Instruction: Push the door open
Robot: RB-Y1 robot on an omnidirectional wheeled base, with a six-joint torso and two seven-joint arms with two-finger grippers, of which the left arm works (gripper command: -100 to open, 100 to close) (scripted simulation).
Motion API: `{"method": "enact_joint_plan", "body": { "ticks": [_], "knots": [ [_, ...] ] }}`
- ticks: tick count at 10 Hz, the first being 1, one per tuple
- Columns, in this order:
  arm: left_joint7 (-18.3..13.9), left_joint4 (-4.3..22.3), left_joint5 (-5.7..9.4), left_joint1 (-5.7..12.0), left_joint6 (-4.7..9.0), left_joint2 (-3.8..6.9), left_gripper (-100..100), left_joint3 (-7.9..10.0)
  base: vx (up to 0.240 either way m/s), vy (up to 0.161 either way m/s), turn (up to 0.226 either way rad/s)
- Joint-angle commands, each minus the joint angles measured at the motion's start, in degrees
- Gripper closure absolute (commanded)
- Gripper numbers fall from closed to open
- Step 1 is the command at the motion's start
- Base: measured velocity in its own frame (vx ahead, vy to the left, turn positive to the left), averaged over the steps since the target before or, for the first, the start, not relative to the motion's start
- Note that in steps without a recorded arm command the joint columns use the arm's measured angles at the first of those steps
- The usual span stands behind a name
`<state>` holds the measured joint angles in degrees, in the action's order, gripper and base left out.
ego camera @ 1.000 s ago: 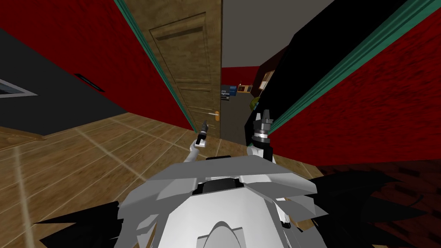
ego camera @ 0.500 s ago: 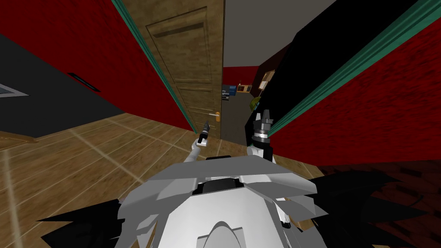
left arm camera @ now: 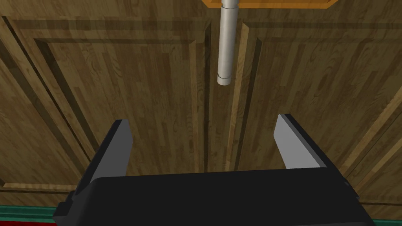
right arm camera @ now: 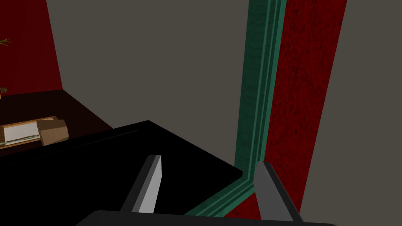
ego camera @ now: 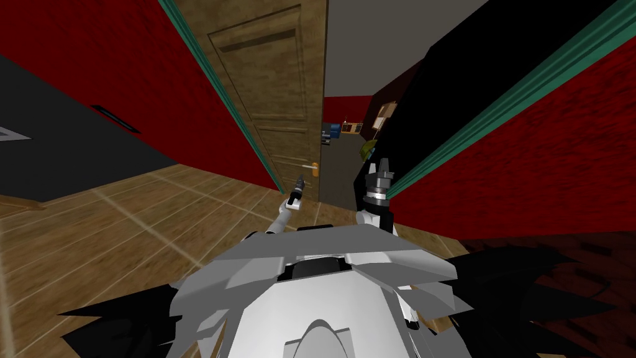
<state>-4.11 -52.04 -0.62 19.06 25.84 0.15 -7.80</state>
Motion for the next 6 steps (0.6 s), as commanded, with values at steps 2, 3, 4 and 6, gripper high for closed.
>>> {"method": "enact_joint_plan", "body": {
  "ticks": [2, 3, 4, 6],
  "knots": [
    [-0.4, 3.14, -0.31, 2.05, -0.31, -0.56, -100, -0.68, 0.097, 0.073, -0.032],
    [-0.51, 4.53, -0.4, 2.96, -0.33, -0.83, -100, -0.85, 0.071, 0.042, -0.021],
    [-0.61, 5.8, -0.48, 3.8, -0.34, -1.1, -100, -1.0, 0.063, 0.035, -0.017],
    [-0.81, 8.3, -0.64, 5.46, -0.37, -1.62, -100, -1.31, 0.088, 0.06, -0.023]
  ]
}}
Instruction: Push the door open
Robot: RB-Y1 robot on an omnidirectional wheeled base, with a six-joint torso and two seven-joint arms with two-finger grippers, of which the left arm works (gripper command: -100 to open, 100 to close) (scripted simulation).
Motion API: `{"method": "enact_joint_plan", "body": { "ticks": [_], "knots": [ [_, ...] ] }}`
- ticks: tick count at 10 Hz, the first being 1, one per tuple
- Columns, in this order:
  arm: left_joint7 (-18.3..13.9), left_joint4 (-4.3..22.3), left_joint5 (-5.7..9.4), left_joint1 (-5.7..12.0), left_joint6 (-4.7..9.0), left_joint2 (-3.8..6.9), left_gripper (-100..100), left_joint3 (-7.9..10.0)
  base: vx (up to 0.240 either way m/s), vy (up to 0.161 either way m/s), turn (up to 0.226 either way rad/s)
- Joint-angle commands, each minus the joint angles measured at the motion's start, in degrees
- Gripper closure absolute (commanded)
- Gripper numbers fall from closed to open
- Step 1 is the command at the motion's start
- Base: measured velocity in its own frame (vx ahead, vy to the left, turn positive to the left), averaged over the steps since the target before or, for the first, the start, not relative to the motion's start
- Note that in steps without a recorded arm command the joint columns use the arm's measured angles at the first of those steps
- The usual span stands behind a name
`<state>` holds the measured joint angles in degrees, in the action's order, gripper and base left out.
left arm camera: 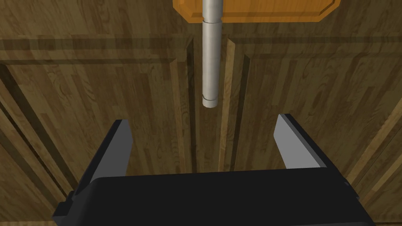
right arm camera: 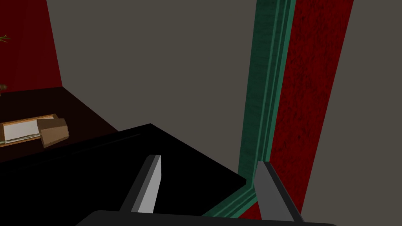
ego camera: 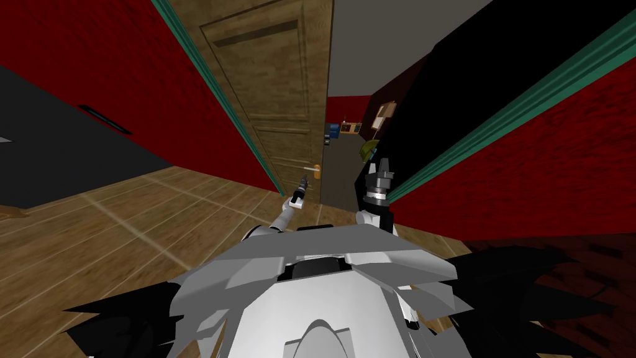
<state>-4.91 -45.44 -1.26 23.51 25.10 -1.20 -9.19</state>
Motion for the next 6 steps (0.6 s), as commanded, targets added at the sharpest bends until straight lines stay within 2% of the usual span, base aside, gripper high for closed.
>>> {"method": "enact_joint_plan", "body": {
  "ticks": [1, 5, 6],
  "knots": [
    [-0.01, 1.7, 0.0, 1.0, 0.36, -0.27, -100, 0.07, 0.055, 0.037, -0.009],
    [-0.3, 5.41, -0.25, 3.45, 0.32, -1.22, -100, -0.38, 0.049, 0.028, -0.013],
    [-0.29, 4.71, -0.22, 2.84, 0.46, -0.99, -100, -0.38, 0.03, 0.016, -0.006]
  ]
}}
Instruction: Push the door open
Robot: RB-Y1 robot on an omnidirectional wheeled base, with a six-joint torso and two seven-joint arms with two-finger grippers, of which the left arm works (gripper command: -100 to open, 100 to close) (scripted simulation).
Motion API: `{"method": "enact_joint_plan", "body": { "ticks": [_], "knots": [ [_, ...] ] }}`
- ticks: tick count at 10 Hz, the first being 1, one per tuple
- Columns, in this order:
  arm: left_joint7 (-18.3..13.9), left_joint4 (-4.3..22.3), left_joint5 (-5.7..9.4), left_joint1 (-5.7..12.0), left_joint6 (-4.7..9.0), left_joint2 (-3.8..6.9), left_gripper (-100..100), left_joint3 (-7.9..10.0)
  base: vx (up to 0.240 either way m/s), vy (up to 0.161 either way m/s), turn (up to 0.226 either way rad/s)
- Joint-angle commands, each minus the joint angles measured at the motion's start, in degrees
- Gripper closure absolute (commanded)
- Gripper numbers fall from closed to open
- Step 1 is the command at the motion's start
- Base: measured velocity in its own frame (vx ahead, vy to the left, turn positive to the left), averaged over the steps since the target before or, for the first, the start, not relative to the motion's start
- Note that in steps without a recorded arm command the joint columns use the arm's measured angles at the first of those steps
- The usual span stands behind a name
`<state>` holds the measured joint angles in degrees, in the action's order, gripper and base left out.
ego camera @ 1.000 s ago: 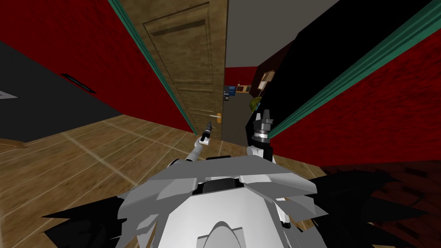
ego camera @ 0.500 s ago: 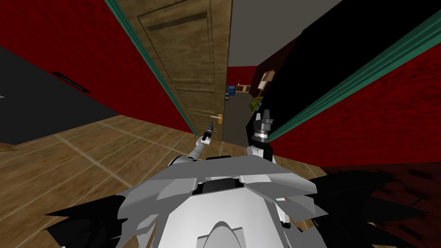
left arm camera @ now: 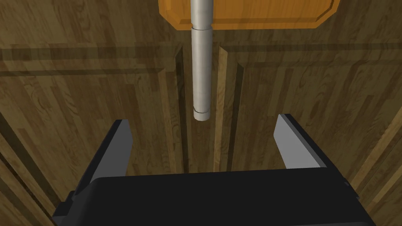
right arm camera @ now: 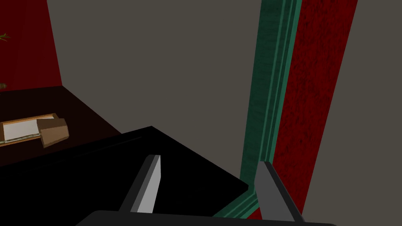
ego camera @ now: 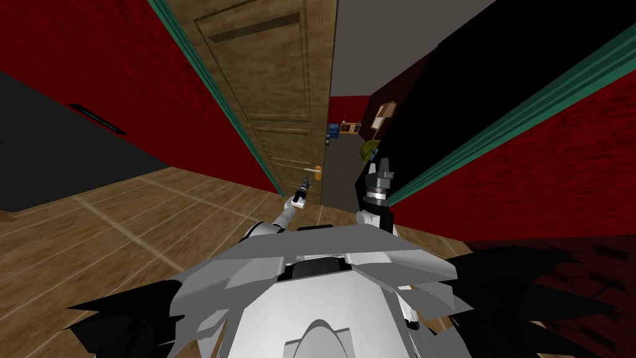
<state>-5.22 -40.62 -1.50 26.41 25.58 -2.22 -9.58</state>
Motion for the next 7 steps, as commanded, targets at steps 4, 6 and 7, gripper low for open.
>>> {"method": "enact_joint_plan", "body": {
  "ticks": [4, 6, 7],
  "knots": [
    [0.15, 0.22, 0.12, 0.04, 0.16, 3.41, -100, 0.41, 0.144, -0.041, -0.02],
    [0.23, 0.33, 0.18, 0.06, 0.25, 3.36, -100, 0.63, 0.214, -0.091, -0.022],
    [0.27, 0.39, 0.21, 0.07, 0.29, 2.95, -100, 0.74, 0.187, -0.068, -0.014]
  ]
}}
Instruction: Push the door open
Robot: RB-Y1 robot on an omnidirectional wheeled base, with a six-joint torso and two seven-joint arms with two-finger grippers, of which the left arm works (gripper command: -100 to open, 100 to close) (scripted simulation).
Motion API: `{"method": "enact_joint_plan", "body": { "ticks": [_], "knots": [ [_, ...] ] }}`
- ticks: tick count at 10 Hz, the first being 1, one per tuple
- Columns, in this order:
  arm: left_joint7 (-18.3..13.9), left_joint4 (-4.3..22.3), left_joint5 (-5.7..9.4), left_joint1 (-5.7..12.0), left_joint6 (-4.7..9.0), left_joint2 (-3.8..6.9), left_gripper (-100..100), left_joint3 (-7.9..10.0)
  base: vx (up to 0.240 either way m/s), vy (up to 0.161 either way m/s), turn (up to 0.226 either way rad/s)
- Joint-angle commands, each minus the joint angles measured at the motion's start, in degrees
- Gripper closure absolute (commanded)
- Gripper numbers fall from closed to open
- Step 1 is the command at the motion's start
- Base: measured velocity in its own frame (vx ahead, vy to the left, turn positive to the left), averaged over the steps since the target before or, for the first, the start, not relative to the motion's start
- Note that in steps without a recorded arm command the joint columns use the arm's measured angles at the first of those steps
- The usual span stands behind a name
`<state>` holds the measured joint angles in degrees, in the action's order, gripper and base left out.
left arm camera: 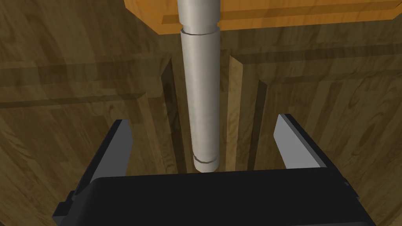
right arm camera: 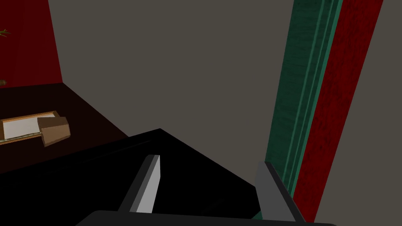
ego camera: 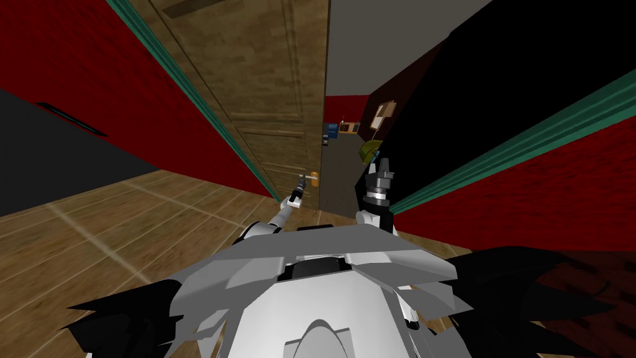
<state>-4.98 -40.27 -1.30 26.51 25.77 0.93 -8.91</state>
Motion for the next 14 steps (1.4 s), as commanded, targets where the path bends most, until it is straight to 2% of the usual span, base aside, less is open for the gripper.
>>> {"method": "enact_joint_plan", "body": {
  "ticks": [1, 3, 4, 5, 10, 11, 14],
  "knots": [
    [0.06, 0.08, 0.04, -0.02, 0.13, -0.81, -100, 0.16, 0.175, -0.05, -0.023],
    [0.13, 0.18, 0.09, 0.0, 0.2, -2.86, -100, 0.34, 0.171, -0.057, -0.019],
    [-0.09, -0.31, 0.07, -0.14, -0.05, -2.04, -100, 0.14, 0.065, -0.02, 0.006],
    [-0.09, -0.31, 0.07, -0.14, -0.05, -2.04, 100, 0.14, -0.015, 0.001, -0.001],
    [-0.09, -0.31, 0.07, -0.14, -0.05, -2.04, 100, 0.14, -0.009, 0.004, -0.003],
    [0.09, -0.22, 0.29, -0.23, -0.15, -1.11, 100, 0.83, 0.092, -0.065, 0.011],
    [0.42, -0.2, 0.63, -0.26, -0.21, 0.08, 100, 1.95, 0.14, -0.115, 0.054]
  ]
}}
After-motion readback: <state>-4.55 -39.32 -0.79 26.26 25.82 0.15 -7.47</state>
